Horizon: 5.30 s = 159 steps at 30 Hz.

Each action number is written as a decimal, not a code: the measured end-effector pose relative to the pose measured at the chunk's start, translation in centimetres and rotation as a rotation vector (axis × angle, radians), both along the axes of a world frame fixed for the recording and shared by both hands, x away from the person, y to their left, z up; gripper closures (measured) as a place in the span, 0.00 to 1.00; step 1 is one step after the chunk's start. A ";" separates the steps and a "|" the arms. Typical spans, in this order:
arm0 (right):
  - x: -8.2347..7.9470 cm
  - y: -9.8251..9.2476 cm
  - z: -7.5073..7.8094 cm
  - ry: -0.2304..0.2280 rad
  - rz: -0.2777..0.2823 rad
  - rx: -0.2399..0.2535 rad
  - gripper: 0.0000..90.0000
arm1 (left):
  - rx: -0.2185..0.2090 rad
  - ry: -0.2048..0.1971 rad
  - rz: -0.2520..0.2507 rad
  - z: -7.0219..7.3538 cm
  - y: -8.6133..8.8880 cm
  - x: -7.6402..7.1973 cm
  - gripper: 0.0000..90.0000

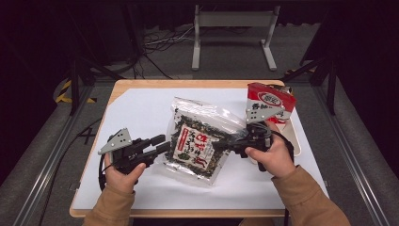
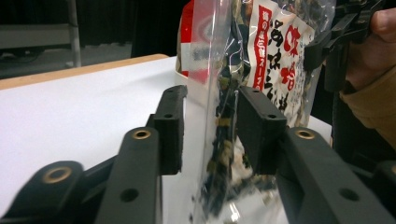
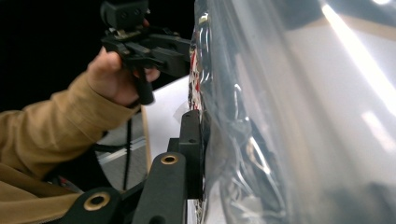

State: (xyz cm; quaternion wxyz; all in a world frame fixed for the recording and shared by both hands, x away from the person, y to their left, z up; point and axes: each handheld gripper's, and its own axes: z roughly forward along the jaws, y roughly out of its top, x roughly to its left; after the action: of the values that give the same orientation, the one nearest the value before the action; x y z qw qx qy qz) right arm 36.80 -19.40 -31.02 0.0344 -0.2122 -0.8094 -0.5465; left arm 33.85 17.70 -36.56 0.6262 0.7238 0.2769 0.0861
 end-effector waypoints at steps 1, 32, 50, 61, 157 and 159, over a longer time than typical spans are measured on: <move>0.0 -0.1 0.1 -0.008 -0.004 -0.013 0.85 | 0.019 -0.003 0.014 0.0 0.1 0.0 0.66; -0.6 -5.5 6.0 -0.162 -0.158 -0.192 0.85 | 0.343 0.068 0.242 -2.4 4.1 2.6 0.48; -0.6 -8.6 9.6 -0.232 -0.254 -0.228 0.85 | 0.345 0.091 0.266 -2.9 4.9 2.8 0.47; -0.9 -10.5 11.2 -0.291 -0.326 -0.253 0.85 | 0.340 0.089 0.271 -2.9 5.1 2.6 0.47; 2.2 -17.0 1.0 -0.133 -0.561 -0.357 0.71 | 0.354 0.113 0.262 -3.7 4.7 2.7 0.44; 2.1 -16.9 0.9 -0.134 -0.578 -0.339 0.60 | 0.349 0.119 0.264 -3.7 4.8 2.7 0.43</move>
State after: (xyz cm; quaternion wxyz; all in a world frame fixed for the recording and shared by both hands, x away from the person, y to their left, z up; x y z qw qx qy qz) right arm 38.95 -36.32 -30.14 -0.2108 -0.3992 -0.7957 -0.4038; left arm 36.55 22.45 -40.28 0.4574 0.7824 0.3866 0.1708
